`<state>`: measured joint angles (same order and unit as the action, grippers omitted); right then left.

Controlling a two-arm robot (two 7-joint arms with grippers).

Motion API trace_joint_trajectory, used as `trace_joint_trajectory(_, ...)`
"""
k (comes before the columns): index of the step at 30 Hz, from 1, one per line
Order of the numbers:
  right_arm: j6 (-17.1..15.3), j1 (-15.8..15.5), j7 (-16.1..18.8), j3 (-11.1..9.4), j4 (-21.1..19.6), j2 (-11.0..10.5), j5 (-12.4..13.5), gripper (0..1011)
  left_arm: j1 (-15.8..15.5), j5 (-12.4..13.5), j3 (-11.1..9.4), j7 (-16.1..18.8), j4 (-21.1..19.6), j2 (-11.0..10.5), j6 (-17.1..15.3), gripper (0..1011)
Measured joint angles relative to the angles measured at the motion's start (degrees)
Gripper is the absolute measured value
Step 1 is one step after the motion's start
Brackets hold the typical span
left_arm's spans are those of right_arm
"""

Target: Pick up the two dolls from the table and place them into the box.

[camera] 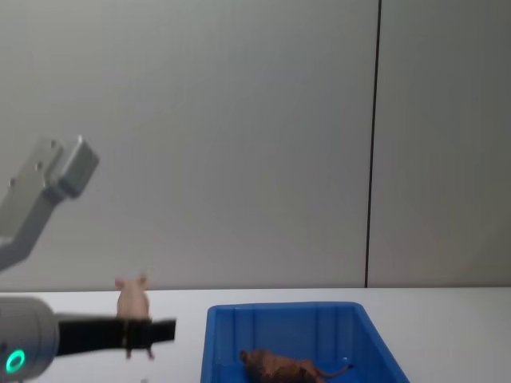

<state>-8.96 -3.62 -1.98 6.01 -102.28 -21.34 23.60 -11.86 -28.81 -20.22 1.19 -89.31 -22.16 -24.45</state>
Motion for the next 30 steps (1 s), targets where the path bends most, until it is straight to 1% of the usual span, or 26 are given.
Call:
trace_joint_trajectory(1,0.0,0.0,0.0,0.0,0.0,0.0,0.0,1005,-0.1,0.0,0.1,-0.9,-0.5,-0.1,0.6,699)
trace_joint_trajectory(4,0.0,0.0,0.0,0.0,0.0,0.0,0.0,1005,-0.4,0.1,0.3,-2.3,-1.3,-0.3,1.2,699)
trace_joint_trajectory(8,0.0,0.0,0.0,0.0,0.0,0.0,0.0,1005,-1.0,0.1,0.6,-5.4,-2.5,-0.5,1.8,698)
trace_joint_trajectory(11,0.0,0.0,0.0,0.0,0.0,0.0,0.0,1005,-1.3,0.1,0.6,-7.1,-3.0,-0.5,1.9,698)
trace_joint_trajectory(14,0.0,0.0,0.0,0.0,0.0,0.0,0.0,1005,-2.0,0.1,0.6,-10.0,-3.6,-0.5,1.8,698)
trace_joint_trajectory(16,0.0,0.0,0.0,0.0,0.0,0.0,0.0,1005,-2.3,0.1,0.6,-11.2,-3.7,-0.5,1.5,698)
trace_joint_trajectory(17,0.0,0.0,0.0,0.0,0.0,0.0,0.0,1005,-2.6,0.1,0.6,-12.3,-3.8,-0.4,1.2,698)
trace_joint_trajectory(19,0.0,0.0,0.0,0.0,0.0,0.0,0.0,1005,-2.9,0.1,0.5,-13.6,-3.8,-0.4,0.8,698)
trace_joint_trajectory(20,0.0,0.0,0.0,0.0,0.0,0.0,0.0,1005,-3.2,0.2,0.4,-15.0,-3.8,-0.3,0.2,698)
trace_joint_trajectory(23,0.0,0.0,0.0,0.0,0.0,0.0,0.0,1005,-3.7,0.4,0.2,-17.0,-3.6,-0.1,-0.7,698)
trace_joint_trajectory(24,0.0,0.0,0.0,0.0,0.0,0.0,0.0,1005,-4.1,0.6,0.0,-18.5,-3.4,0.0,-1.5,698)
trace_joint_trajectory(25,0.0,0.0,0.0,0.0,0.0,0.0,0.0,1005,-4.3,0.7,-0.1,-18.9,-3.2,0.1,-1.7,698)
trace_joint_trajectory(26,0.0,0.0,0.0,0.0,0.0,0.0,0.0,1005,-4.7,1.0,-0.3,-20.3,-2.8,0.2,-2.6,698)
trace_joint_trajectory(28,0.0,0.0,0.0,0.0,0.0,0.0,0.0,1005,-5.1,1.4,-0.6,-21.4,-2.3,0.4,-3.4,698)
trace_joint_trajectory(30,0.0,0.0,0.0,0.0,0.0,0.0,0.0,1005,-5.8,2.0,-1.0,-23.3,-1.4,0.8,-4.5,698)
